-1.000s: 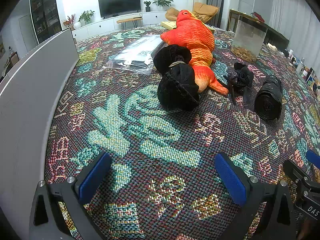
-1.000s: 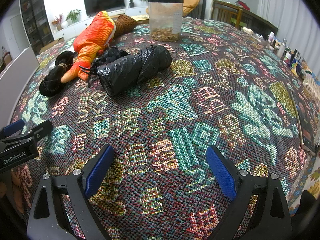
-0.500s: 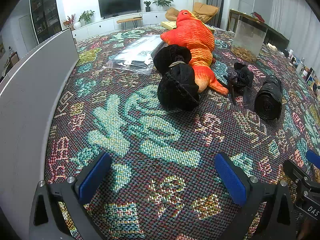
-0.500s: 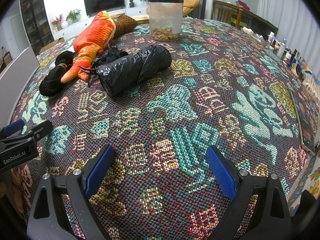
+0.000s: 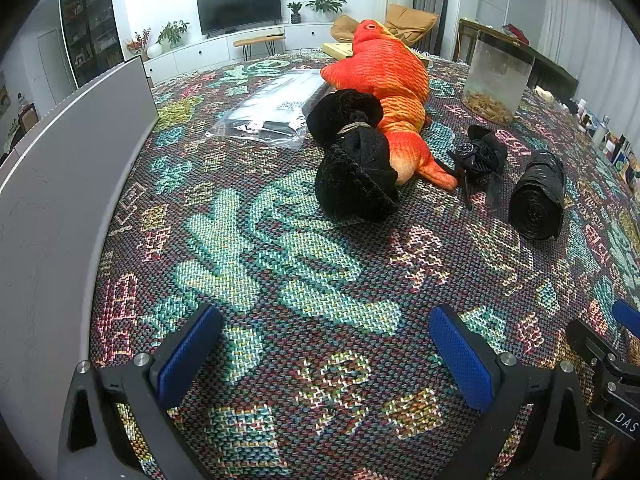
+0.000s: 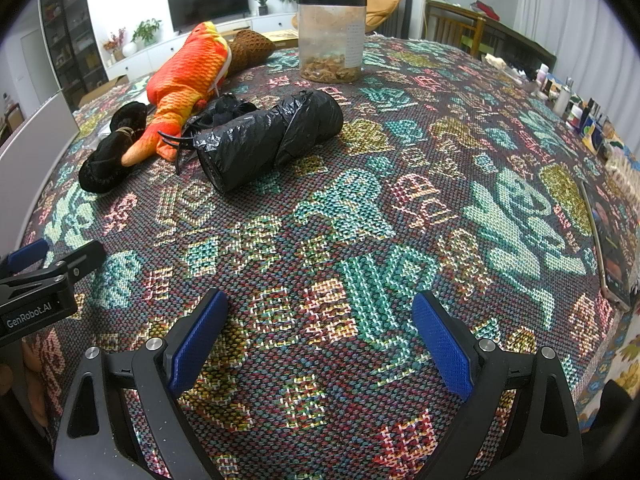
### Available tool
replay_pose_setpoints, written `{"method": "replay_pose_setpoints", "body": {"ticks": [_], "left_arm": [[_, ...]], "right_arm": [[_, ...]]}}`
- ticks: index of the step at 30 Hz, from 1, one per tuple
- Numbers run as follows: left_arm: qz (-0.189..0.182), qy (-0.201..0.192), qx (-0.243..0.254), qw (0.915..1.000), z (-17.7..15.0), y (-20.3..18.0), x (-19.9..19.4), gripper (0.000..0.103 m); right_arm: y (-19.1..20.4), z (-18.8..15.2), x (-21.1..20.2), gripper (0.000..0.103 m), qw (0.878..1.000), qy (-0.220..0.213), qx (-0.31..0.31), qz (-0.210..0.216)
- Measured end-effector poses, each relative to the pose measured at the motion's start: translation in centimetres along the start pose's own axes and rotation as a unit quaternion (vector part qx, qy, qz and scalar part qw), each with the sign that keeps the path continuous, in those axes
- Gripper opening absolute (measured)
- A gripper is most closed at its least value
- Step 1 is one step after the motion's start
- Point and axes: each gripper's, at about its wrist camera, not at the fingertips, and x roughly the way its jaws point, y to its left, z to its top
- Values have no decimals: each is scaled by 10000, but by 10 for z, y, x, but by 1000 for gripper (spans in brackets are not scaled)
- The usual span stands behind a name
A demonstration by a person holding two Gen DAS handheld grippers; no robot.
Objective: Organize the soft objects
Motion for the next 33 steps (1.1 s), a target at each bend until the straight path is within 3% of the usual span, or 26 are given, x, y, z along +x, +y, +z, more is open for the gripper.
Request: {"method": "replay_pose_setpoints", "body": {"ticks": [5,12,18,22,25,28,33], "left_arm": [[-1,0,0,10000,0,0,0,103],[2,0,0,10000,0,0,0,103],[0,0,0,10000,0,1,0,103],[0,0,0,10000,0,0,0,103],[0,0,0,10000,0,0,0,103],[0,0,-2,10000,0,1,1,103],[0,0,2,10000,0,0,1,103]], "right_arm": [[-2,1,-1,95,10000,19,52,67],[-25,9,-7,94,9960,-78,678,580],[10,50,8,94,9973,-126,-243,676],[14,84,36,91,9966,-135,-795,183],[-34,98,41,92,9979,-176,37,-628],[-56,90,25,93,9990,-277,268,-225],[-34,53,26,93,9999,-12,-63,-88]]}}
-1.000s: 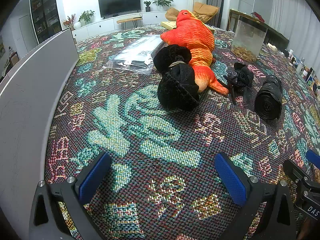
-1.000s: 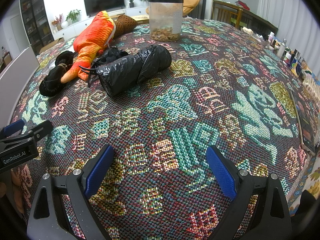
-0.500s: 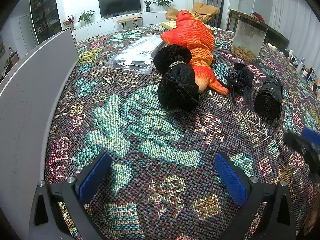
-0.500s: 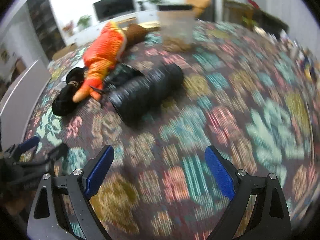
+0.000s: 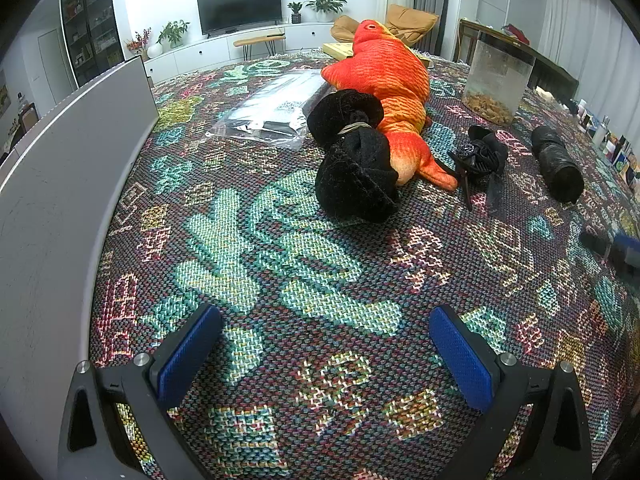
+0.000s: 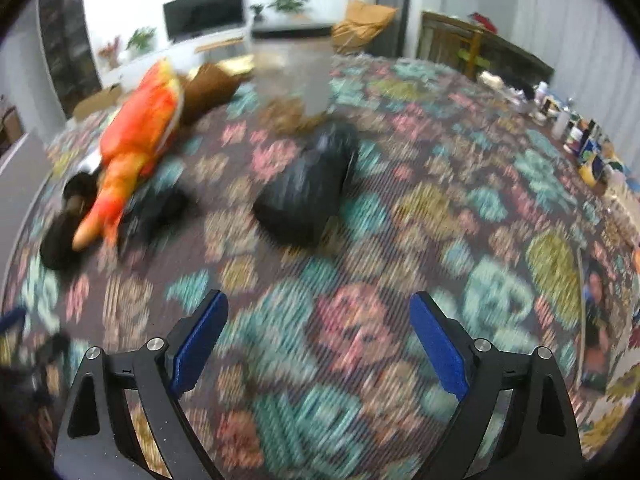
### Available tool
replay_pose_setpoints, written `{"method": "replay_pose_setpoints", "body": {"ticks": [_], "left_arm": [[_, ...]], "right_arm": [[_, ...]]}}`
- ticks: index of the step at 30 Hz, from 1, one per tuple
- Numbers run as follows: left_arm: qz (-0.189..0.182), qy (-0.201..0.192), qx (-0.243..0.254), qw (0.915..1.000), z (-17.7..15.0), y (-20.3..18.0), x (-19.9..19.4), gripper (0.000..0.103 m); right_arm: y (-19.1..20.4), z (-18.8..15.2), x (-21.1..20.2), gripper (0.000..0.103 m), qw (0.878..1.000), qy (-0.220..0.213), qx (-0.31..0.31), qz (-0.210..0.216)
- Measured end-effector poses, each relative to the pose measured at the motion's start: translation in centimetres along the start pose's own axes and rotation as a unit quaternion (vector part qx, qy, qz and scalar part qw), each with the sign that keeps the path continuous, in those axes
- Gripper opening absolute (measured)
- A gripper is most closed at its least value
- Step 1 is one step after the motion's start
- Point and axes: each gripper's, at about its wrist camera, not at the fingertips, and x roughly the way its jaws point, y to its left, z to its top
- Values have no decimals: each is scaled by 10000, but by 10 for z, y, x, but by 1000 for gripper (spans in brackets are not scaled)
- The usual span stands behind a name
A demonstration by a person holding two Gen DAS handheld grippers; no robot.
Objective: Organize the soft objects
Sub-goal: 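Reach the left tool to the black plush bundle while the right tool approaches the black rolled bag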
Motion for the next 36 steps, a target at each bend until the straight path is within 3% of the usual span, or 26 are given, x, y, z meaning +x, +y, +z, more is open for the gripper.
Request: {"method": "replay_pose_setpoints", "body": {"ticks": [1,2,17,19,21,24,25,27,31,33,36], "left_arm": [[1,0,0,10000,0,1,1,103],[0,-1,-1,10000,0,1,0,103],[12,78,-19,10000,2,0,0,103],[-254,217,-313,9990,12,4,-2,103],[-545,52,-569,9969,26,7,-8,103],[-593,-253,-690,9955,55,4,-13,101],[-622,-317,-640,9955,66,1,-9,98],[-640,-296,-578,9958,79,-5,3,73],[-692,211,-907,9932,87,4,43,48],[-831,75,-1057,9909,82,12,38,24],[-853,38,-991,9914,66,18,17,24]], "right_arm": [[3,-6,7,93,9999,139,39,1],[2,-9,5,94,9999,-20,150,-4],[0,-13,2,95,9998,-30,194,19],[0,-13,3,95,9998,-32,196,24],[1,-14,2,96,9998,-32,200,22],[2,-13,1,96,9998,-29,198,23],[1,-13,1,96,9998,-30,199,26],[1,-13,2,96,9998,-32,200,31],[1,-13,2,96,9998,-32,200,30],[1,-14,2,96,9998,-33,199,29],[1,-13,2,97,9998,-32,198,34]]}}
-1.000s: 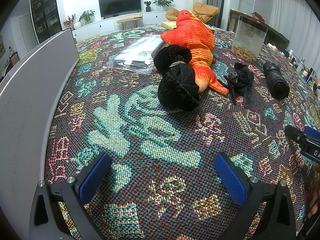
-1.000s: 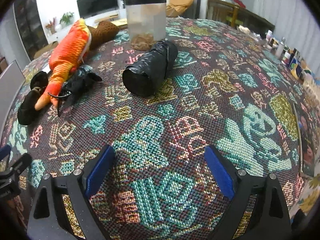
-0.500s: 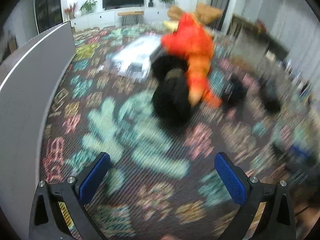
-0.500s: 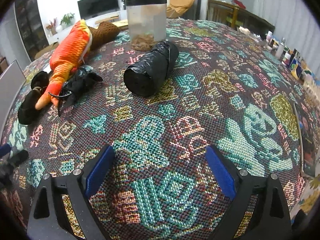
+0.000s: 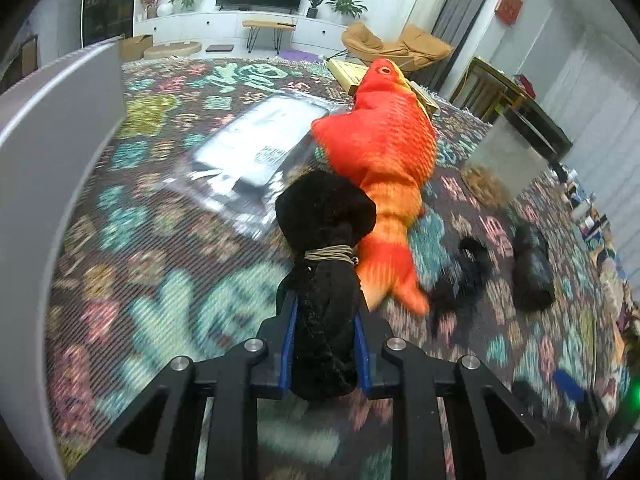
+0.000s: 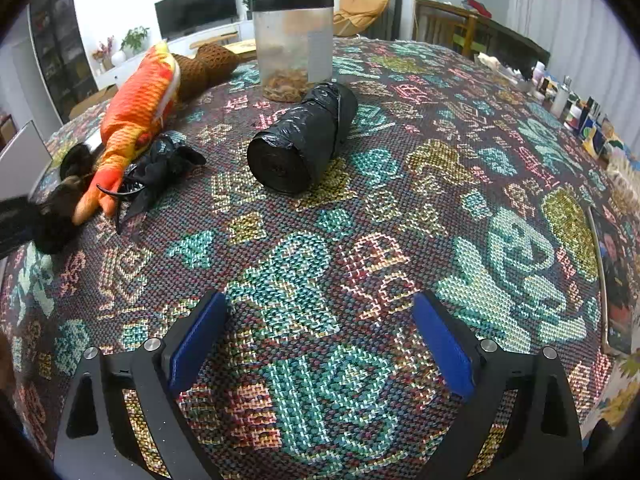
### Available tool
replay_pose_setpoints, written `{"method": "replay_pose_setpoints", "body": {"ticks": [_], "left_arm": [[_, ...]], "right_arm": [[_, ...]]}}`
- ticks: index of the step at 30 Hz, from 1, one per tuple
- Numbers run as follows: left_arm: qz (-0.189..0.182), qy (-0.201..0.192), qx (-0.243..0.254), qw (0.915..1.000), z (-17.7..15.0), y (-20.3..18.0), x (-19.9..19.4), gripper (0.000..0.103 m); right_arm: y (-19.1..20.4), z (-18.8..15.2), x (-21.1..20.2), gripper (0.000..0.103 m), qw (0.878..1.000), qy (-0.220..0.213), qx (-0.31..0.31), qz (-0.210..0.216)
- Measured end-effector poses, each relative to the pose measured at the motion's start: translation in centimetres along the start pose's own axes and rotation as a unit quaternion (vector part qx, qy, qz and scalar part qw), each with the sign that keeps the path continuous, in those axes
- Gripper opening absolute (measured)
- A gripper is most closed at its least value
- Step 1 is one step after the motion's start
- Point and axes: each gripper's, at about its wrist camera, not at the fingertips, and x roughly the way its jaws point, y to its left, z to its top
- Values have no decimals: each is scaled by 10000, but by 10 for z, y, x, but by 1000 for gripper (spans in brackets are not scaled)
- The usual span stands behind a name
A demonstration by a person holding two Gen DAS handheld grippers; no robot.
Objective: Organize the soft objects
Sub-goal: 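Reach the left tool to the black plush bundle while the right tool approaches the black rolled bag, then grasp the black plush bundle with the left tool while the right tool grasps the black rolled bag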
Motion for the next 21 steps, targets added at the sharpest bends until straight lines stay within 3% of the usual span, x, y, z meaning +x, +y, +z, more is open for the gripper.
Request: {"method": "replay_pose_setpoints", "body": {"ticks": [5,7,8,9,11,14,18,21], "left_arm": [[116,180,223,9995,-51,9,-44,25],[162,352,229,9990,-71,14,-53,34],[167,406,253,9987,-79,15,-55,54],[199,414,313,9985,-83,13,-56,83],[361,270,478,9978,-86,10,-55,98],[502,94,703,9962,-82,2,-49,98],[865,162,731,9934,-68,4,-24,98],[1054,56,735,9917,-66,8,-14,103]], "right_arm": [[0,1,2,97,10000,1,0,1],[0,1,2,97,10000,1,1,3],[0,1,1,97,10000,1,2,5],[0,1,1,97,10000,1,2,6],[0,1,2,97,10000,0,4,8],[0,1,1,97,10000,0,3,7],[0,1,1,97,10000,0,3,8],[0,1,1,97,10000,1,4,10]]}}
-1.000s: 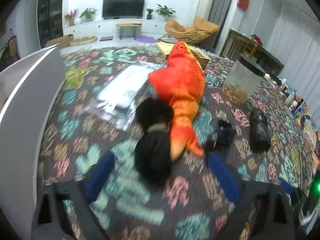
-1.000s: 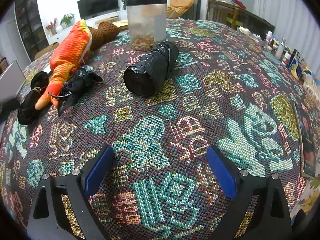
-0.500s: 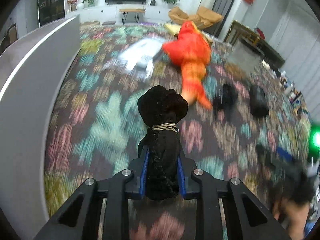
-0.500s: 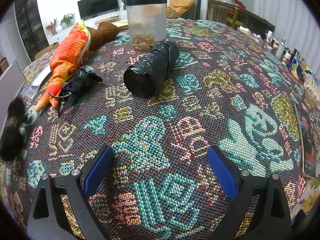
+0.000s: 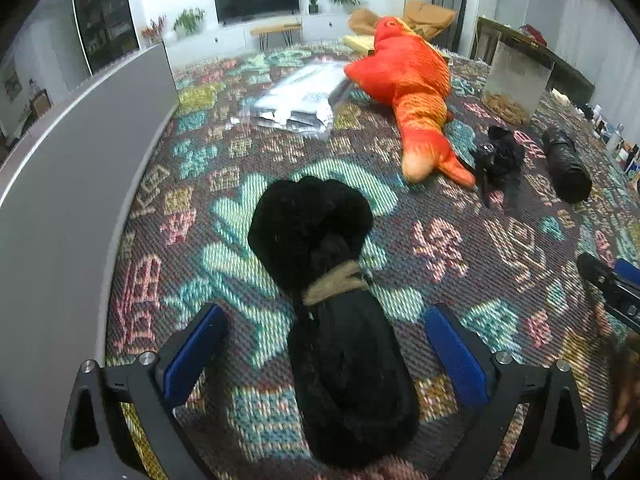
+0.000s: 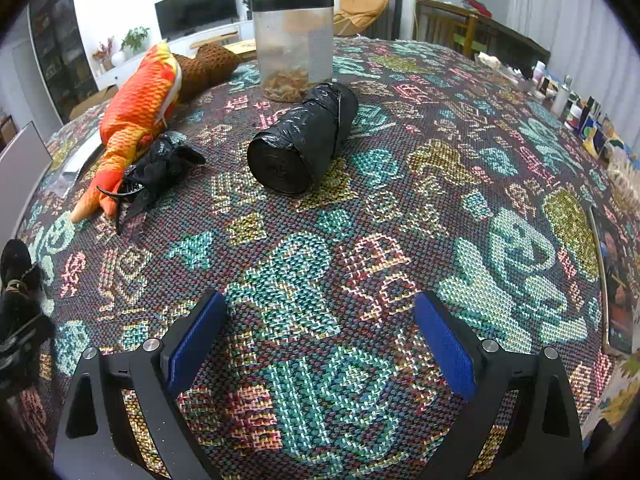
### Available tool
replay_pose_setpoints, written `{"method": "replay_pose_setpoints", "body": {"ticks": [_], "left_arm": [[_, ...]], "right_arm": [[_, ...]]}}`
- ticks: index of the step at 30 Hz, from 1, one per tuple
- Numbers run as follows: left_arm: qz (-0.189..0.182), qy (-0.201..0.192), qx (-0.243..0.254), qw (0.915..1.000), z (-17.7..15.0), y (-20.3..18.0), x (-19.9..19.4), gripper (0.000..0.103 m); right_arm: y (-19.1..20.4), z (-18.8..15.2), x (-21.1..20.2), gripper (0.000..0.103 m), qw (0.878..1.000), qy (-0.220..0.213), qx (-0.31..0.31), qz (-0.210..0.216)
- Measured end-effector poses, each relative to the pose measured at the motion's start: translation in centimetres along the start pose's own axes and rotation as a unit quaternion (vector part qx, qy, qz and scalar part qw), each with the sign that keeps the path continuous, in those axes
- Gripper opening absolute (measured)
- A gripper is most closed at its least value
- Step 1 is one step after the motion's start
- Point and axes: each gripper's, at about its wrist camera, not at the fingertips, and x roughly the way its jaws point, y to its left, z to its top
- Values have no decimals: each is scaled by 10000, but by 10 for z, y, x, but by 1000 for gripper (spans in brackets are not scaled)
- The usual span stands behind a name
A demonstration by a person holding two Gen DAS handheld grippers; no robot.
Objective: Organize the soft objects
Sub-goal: 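Grasp the black plush bundle with the left tool while the right tool grasps the black rolled bag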
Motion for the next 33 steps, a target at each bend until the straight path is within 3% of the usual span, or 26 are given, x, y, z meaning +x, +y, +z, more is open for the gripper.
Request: {"method": "replay_pose_setpoints", "body": {"ticks": [20,22,24,25,27,31,33], "left_arm": [[40,-115,-55,9999,-2,1,0,103],[2,-35,-8,10000,-1,2,0,103],[-134,169,143,9997,-1,1,-3,103],[-216,205,196,9994,-2,2,-6,102],[-281,175,196,9993,-3,3,-10,94],[-363,184,264,9988,2,-3,-14,73],[-286,189,388,9987,4,-9,-12,49]], "right_arm": [[-1,0,-1,97,10000,-24,30,63],[-10,1,-7,97,9985,-96,289,456],[-32,6,-14,96,9883,-158,912,1209],[-45,14,-17,96,9827,-187,1243,1359],[-54,35,-16,96,9811,-150,1417,1310],[-48,94,14,96,9803,331,1390,1366],[-40,113,37,94,9809,536,1316,1326]]}}
